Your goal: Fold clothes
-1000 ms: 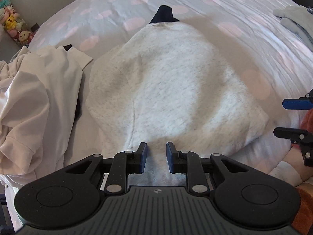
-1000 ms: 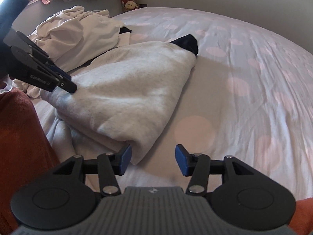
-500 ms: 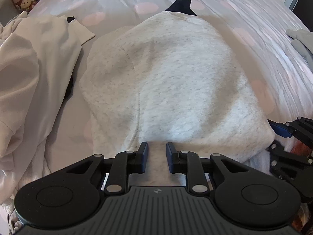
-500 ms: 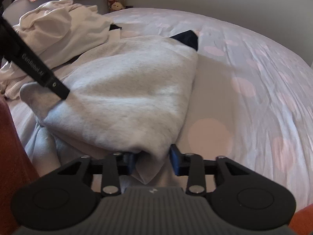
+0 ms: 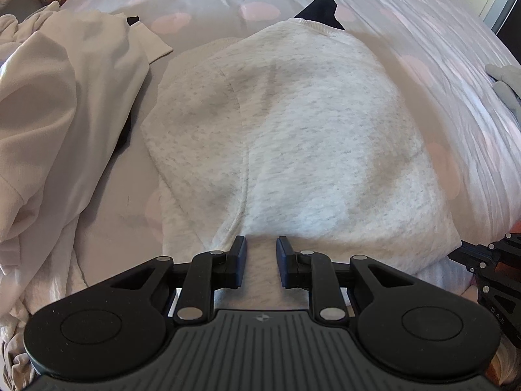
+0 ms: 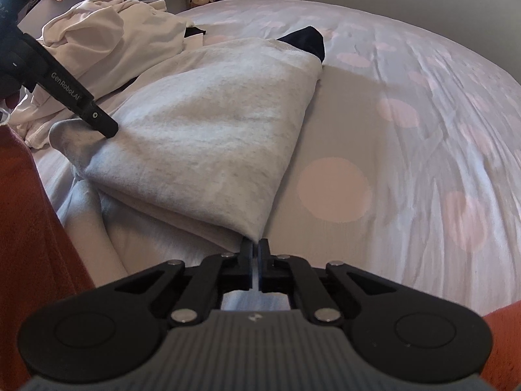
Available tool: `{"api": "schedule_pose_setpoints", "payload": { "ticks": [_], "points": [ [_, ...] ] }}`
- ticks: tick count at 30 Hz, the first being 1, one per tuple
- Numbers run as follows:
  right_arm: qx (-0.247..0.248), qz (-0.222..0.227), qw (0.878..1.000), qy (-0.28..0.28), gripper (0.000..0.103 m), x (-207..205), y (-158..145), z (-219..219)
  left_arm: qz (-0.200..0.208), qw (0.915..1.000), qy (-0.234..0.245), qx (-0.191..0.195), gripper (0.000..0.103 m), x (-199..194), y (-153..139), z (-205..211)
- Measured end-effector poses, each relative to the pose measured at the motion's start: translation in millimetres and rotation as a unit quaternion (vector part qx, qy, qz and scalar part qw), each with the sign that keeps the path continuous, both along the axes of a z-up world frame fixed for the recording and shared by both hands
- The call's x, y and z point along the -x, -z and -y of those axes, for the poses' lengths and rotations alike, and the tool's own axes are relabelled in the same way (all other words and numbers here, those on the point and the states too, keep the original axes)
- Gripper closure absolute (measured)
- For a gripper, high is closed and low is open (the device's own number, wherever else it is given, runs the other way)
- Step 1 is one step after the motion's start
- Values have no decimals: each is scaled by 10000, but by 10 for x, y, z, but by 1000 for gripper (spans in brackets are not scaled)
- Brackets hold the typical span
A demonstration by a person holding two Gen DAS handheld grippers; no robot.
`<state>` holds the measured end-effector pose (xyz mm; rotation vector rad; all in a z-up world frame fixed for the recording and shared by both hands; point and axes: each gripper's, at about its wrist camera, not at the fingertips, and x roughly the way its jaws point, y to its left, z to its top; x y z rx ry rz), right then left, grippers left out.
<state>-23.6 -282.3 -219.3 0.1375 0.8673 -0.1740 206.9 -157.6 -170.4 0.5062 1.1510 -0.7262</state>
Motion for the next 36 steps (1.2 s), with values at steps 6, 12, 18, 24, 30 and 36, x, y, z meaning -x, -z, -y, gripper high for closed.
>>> {"api": "schedule_pose_setpoints", "payload": {
  "ticks": [6,12,18,24,30,36],
  "points": [
    [-65,44,9999,-147,103,116,-50,1,-93,9995,-206,198,84,-46,-75,-77],
    [-203,488,9985,-173,97,204,-183,66,275,9979,-527,251,83,-136,-365,-309],
    [-357,757,9964,-162,91,176,-216,99,-320,9972,-359,578,83,-311,-452,-513],
    [-392,786,9961,-104,84,111,-174,144,-711,9974,72,128,82,-408,-156,-333],
    [-469,753,9960,-148,72,73,-123,166,-1005,9939,287,-345,77,-521,160,-168],
    [-526,773,9955,-151,63,80,-131,189,-860,9954,180,-381,67,-523,146,-176]
  ]
}}
